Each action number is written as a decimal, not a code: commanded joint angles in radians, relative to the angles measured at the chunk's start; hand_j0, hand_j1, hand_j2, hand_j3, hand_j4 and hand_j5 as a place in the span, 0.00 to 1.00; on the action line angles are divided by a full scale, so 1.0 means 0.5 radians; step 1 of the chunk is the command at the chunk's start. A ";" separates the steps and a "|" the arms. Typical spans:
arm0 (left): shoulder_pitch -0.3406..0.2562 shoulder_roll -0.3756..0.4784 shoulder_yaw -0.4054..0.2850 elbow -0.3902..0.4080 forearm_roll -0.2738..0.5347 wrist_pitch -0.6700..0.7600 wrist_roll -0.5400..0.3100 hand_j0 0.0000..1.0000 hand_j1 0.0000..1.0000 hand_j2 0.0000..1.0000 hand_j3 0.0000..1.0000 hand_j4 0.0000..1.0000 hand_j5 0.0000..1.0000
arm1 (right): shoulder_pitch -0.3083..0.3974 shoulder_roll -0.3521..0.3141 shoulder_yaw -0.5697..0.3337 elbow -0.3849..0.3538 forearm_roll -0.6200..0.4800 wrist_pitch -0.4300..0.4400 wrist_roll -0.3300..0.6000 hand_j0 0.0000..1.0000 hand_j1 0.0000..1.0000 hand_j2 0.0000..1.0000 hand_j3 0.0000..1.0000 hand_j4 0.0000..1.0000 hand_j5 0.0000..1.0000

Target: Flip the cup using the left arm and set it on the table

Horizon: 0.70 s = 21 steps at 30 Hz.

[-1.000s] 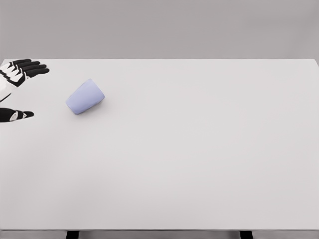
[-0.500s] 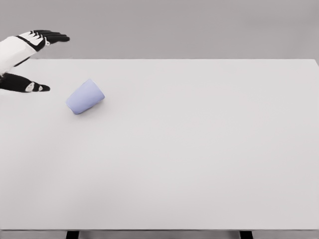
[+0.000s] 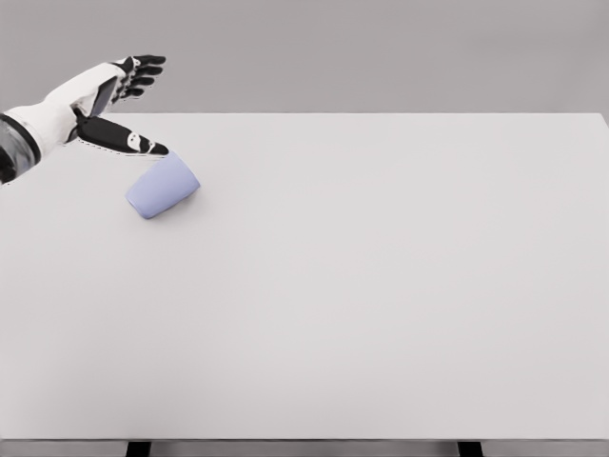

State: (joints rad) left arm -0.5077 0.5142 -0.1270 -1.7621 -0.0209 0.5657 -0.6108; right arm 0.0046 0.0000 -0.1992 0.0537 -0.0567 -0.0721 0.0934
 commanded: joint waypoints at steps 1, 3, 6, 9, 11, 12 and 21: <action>-0.006 -0.019 -0.093 -0.004 -0.001 0.090 0.000 1.00 1.00 1.00 1.00 1.00 1.00 | 0.000 0.000 0.000 0.000 0.000 0.000 0.000 1.00 1.00 1.00 1.00 1.00 1.00; -0.061 -0.001 -0.151 -0.004 -0.004 0.090 0.000 1.00 1.00 1.00 1.00 1.00 1.00 | 0.000 0.000 0.000 0.000 0.000 0.000 0.000 1.00 1.00 1.00 1.00 1.00 1.00; -0.169 0.048 -0.280 -0.001 -0.004 0.090 0.000 1.00 1.00 1.00 1.00 1.00 1.00 | 0.000 0.000 0.003 0.000 0.000 0.000 0.000 1.00 1.00 1.00 1.00 1.00 1.00; -0.224 0.079 -0.375 0.017 0.002 0.090 0.000 1.00 1.00 1.00 1.00 1.00 1.00 | 0.000 0.000 0.000 0.000 0.000 0.000 0.000 1.00 1.00 1.00 1.00 1.00 1.00; -0.310 0.110 -0.491 0.066 0.005 0.090 0.000 1.00 1.00 1.00 1.00 1.00 1.00 | 0.000 0.000 0.000 0.000 0.000 0.000 0.000 1.00 1.00 1.00 1.00 1.00 1.00; -0.356 0.113 -0.559 0.106 0.008 0.090 0.000 1.00 1.00 1.00 1.00 1.00 1.00 | 0.000 0.000 0.000 0.000 0.000 0.000 0.000 1.00 1.00 1.00 1.00 1.00 1.00; -0.402 0.116 -0.712 0.248 0.005 0.090 0.000 1.00 1.00 1.00 1.00 1.00 1.00 | 0.000 0.000 0.000 0.000 0.000 0.000 0.000 1.00 1.00 1.00 1.00 1.00 1.00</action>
State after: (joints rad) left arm -0.7087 0.5704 -0.4725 -1.6465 -0.0180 0.6130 -0.6112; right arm 0.0046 0.0000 -0.1993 0.0537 -0.0567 -0.0720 0.0934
